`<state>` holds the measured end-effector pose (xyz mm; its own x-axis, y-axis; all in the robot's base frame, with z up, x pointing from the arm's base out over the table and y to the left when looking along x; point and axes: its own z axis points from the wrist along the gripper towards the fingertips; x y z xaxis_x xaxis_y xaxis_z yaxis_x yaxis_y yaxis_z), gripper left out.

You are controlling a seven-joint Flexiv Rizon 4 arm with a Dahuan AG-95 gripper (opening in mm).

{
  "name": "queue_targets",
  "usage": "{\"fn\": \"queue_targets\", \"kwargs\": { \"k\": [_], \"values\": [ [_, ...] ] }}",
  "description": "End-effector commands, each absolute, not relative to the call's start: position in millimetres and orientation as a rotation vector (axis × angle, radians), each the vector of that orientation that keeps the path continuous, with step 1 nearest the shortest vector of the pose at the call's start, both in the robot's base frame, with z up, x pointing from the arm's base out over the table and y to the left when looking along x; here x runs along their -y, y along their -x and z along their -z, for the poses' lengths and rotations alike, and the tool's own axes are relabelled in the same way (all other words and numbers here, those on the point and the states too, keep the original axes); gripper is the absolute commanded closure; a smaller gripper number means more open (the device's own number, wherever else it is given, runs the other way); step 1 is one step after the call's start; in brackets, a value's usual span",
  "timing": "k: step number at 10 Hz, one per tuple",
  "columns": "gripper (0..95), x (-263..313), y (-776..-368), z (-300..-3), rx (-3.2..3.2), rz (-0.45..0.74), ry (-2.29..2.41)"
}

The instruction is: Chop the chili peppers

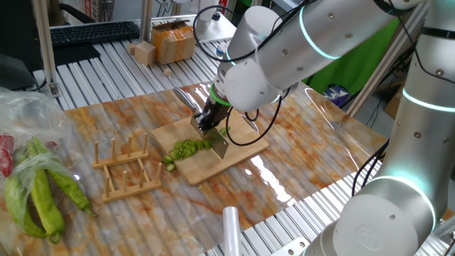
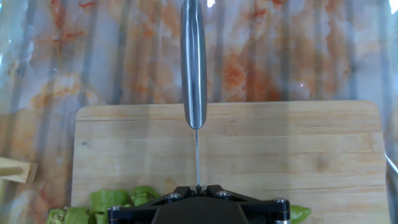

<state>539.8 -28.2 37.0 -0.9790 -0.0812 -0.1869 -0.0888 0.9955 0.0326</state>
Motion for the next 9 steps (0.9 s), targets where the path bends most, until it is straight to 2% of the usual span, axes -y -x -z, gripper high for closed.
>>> {"fn": "queue_targets", "kwargs": {
  "k": [1, 9],
  "values": [
    [95.0, 27.8, -541.8, -37.9, -2.944, -0.039, 0.133],
    [95.0, 27.6, -542.3, -49.4, -2.935, -0.041, 0.120]
  ]
}}
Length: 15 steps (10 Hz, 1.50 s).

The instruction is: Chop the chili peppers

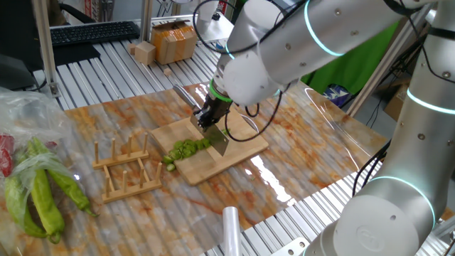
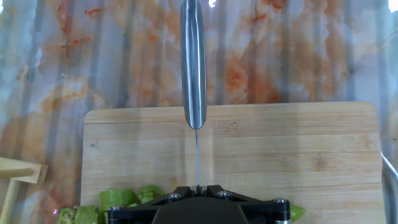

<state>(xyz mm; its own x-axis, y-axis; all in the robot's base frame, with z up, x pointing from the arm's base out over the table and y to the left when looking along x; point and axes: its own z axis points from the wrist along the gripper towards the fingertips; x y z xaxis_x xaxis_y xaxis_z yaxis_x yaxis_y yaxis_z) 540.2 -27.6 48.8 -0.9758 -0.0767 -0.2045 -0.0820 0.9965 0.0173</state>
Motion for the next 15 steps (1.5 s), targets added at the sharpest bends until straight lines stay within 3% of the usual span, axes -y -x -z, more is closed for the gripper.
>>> {"fn": "queue_targets", "kwargs": {
  "k": [1, 6, 10, 15],
  "values": [
    [95.0, 27.7, -542.3, -49.6, -2.937, -0.039, 0.122],
    [95.0, 27.6, -541.5, -52.8, -2.930, -0.033, 0.130],
    [95.0, 28.3, -537.8, -25.9, -2.919, -0.057, 0.117],
    [95.0, 25.4, -543.8, -48.7, -2.940, -0.048, 0.079]
  ]
}}
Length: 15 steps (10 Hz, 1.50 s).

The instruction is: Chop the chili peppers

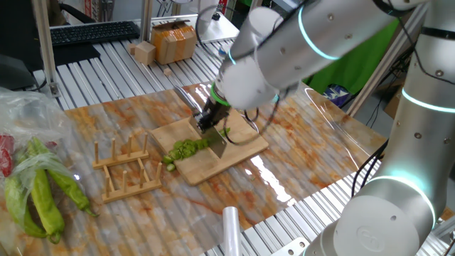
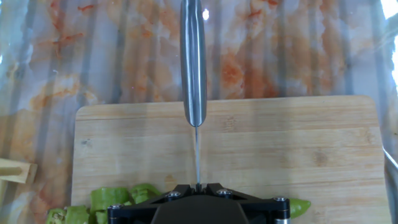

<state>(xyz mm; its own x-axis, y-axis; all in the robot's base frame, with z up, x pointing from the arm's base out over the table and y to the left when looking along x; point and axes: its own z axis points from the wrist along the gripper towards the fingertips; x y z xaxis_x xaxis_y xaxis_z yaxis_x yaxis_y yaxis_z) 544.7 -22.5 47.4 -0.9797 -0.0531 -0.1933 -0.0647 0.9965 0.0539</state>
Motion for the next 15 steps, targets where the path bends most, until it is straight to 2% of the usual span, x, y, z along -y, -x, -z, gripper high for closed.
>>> {"fn": "queue_targets", "kwargs": {
  "k": [1, 7, 12, 15],
  "values": [
    [95.0, 25.5, -544.1, -48.8, -2.940, -0.048, 0.075],
    [95.0, 25.6, -545.7, -51.5, -2.962, -0.066, 0.018],
    [95.0, 28.6, -546.8, -74.3, -2.989, -0.057, 0.103],
    [95.0, 37.3, -546.8, -73.4, -2.985, -0.051, 0.147]
  ]
}}
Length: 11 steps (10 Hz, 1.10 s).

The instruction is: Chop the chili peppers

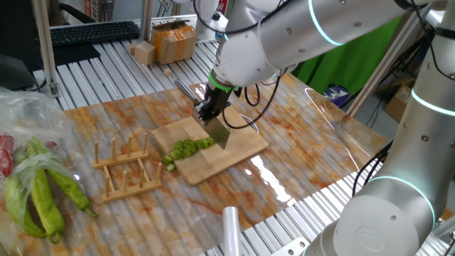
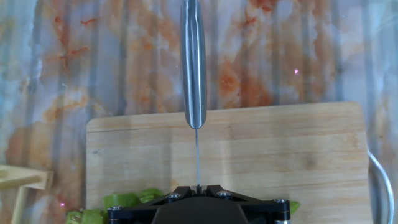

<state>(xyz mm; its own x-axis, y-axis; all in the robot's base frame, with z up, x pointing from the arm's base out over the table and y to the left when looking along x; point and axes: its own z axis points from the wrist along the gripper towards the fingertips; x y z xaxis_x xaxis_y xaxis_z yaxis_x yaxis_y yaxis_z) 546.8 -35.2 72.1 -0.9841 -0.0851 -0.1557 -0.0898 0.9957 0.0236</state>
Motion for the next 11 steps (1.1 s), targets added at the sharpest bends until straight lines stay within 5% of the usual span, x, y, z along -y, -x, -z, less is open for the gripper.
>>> {"fn": "queue_targets", "kwargs": {
  "k": [1, 11],
  "values": [
    [95.0, 38.8, -546.7, -73.5, -2.985, -0.051, 0.149],
    [95.0, 45.0, -545.1, -71.1, -2.984, -0.049, 0.166]
  ]
}}
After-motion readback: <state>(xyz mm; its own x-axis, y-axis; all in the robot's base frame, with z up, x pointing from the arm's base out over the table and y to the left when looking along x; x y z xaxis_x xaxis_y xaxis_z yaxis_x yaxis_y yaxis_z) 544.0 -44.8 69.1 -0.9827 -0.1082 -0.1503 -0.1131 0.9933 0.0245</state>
